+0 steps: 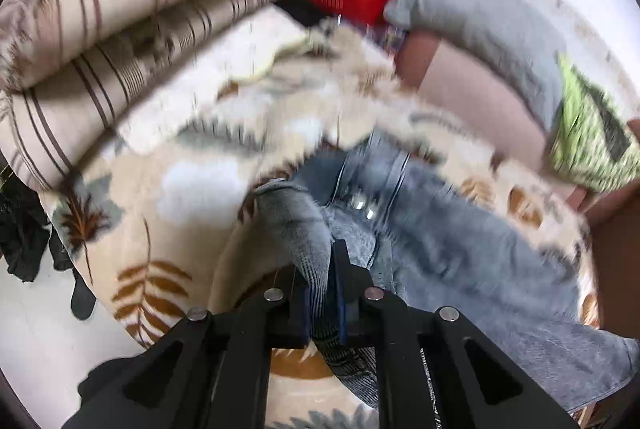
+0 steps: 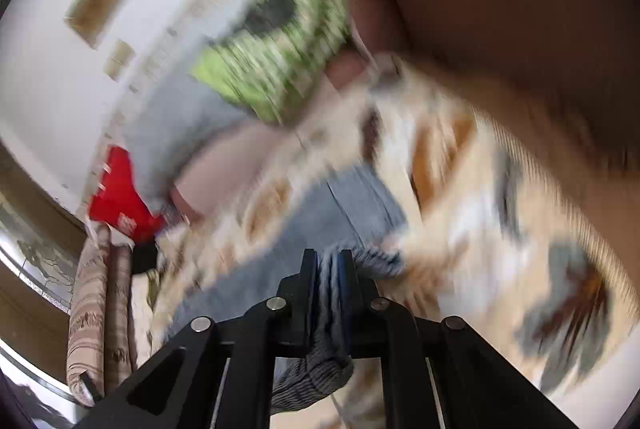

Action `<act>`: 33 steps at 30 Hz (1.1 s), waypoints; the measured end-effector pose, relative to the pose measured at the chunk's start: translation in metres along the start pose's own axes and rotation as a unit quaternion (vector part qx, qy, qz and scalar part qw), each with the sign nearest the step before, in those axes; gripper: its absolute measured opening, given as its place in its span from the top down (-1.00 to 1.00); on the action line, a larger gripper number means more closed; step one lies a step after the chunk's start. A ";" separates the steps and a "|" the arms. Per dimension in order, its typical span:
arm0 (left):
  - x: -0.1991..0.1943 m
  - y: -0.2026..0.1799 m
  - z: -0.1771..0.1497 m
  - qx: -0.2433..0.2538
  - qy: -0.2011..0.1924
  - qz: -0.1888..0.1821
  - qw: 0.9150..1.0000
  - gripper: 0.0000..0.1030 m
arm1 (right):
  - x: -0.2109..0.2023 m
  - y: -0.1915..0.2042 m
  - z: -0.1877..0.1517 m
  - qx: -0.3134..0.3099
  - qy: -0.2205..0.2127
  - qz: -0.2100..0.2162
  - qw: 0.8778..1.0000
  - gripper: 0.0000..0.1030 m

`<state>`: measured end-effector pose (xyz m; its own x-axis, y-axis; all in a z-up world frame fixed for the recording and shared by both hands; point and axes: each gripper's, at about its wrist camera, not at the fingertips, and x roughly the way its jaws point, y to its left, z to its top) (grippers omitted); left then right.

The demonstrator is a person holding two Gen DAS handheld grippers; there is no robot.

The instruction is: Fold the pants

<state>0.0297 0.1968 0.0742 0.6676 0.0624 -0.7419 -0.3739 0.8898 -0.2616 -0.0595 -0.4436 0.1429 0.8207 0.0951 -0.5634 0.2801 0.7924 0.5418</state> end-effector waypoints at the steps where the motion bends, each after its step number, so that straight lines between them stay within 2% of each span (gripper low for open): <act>1: -0.004 0.002 0.000 -0.005 -0.001 -0.006 1.000 0.81 | -0.011 0.005 0.007 -0.012 -0.026 -0.009 1.000 0.79; 2: -0.004 0.004 -0.005 -0.003 0.005 -0.009 1.000 0.81 | -0.019 0.001 0.010 -0.014 -0.043 -0.019 0.999 0.79; 3: -0.002 0.005 -0.013 0.006 0.015 -0.005 1.000 0.80 | -0.019 -0.008 0.010 -0.007 -0.040 -0.026 0.999 0.79; 6: 0.025 0.011 -0.047 0.038 0.074 0.010 0.996 0.78 | 0.008 -0.060 -0.021 0.022 0.026 -0.105 0.994 0.71; 7: 0.036 0.018 -0.057 0.041 0.102 0.024 0.994 0.67 | 0.019 -0.081 -0.037 0.034 0.061 -0.135 0.988 0.71; 8: 0.041 0.022 -0.061 0.037 0.114 0.030 0.992 0.59 | 0.029 -0.104 -0.056 0.062 0.105 -0.144 0.982 0.71; 10: 0.046 0.031 -0.062 0.023 0.127 0.025 0.991 0.13 | 0.033 -0.117 -0.071 0.089 0.126 -0.136 0.979 0.62; 11: 0.045 0.034 -0.058 0.015 0.123 0.026 0.992 -0.02 | 0.033 -0.118 -0.075 0.095 0.128 -0.129 0.979 0.21; 12: 0.042 0.036 -0.054 0.008 0.114 0.029 0.993 -0.28 | 0.034 -0.116 -0.075 0.099 0.132 -0.120 0.979 -0.13; 13: 0.038 0.037 -0.049 -0.002 0.097 0.031 0.995 -0.40 | 0.038 -0.114 -0.071 0.109 0.138 -0.103 0.979 -0.80; 14: 0.036 0.038 -0.047 -0.007 0.086 0.032 0.996 -0.43 | 0.041 -0.111 -0.068 0.127 0.140 -0.079 0.979 -1.00; 16: 0.036 0.037 -0.045 -0.013 0.074 0.043 0.996 -0.57 | 0.048 -0.104 -0.065 0.144 0.136 -0.062 0.978 -1.00; 17: 0.039 0.037 -0.046 -0.014 0.076 0.049 0.996 -0.57 | 0.052 -0.102 -0.064 0.141 0.141 -0.061 0.978 -1.00; 20: 0.061 0.041 -0.056 -0.029 0.120 0.054 0.991 -0.57 | 0.067 -0.105 -0.068 0.151 0.164 -0.062 0.973 -0.95; 21: 0.066 0.044 -0.059 -0.037 0.130 0.051 0.989 -0.57 | 0.067 -0.105 -0.071 0.146 0.163 -0.062 0.974 -0.89; 22: 0.069 0.047 -0.060 -0.042 0.130 0.050 0.989 -0.52 | 0.070 -0.101 -0.074 0.134 0.160 -0.068 0.976 -0.54; 23: 0.068 0.048 -0.059 -0.042 0.118 0.053 0.991 -0.34 | 0.073 -0.095 -0.073 0.120 0.165 -0.069 0.977 0.02; 24: 0.067 0.046 -0.056 -0.032 0.115 0.061 0.991 0.50 | 0.076 -0.092 -0.073 0.111 0.173 -0.065 0.976 0.40; 25: 0.066 0.046 -0.053 -0.030 0.113 0.059 0.991 0.88 | 0.081 -0.087 -0.074 0.100 0.187 -0.064 0.975 0.62; 26: 0.062 0.046 -0.048 -0.034 0.105 0.049 0.993 0.89 | 0.086 -0.079 -0.075 0.078 0.197 -0.076 0.974 0.63; 28: 0.045 0.043 -0.040 -0.031 0.074 0.051 0.995 0.90 | 0.080 -0.063 -0.072 0.040 0.186 -0.090 0.978 0.63; 31: 0.020 0.036 -0.036 -0.010 0.029 0.053 0.998 0.89 | 0.046 -0.041 -0.064 -0.005 0.142 -0.097 0.985 0.63; 33: 0.026 0.033 -0.046 0.008 0.043 0.067 0.997 0.82 | 0.036 -0.048 -0.071 -0.009 0.139 -0.115 0.984 0.63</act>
<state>0.0051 0.2074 0.0183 0.5551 0.1422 -0.8195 -0.4447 0.8834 -0.1479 -0.0785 -0.4354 0.0528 0.5684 0.0718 -0.8196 0.4310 0.8226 0.3710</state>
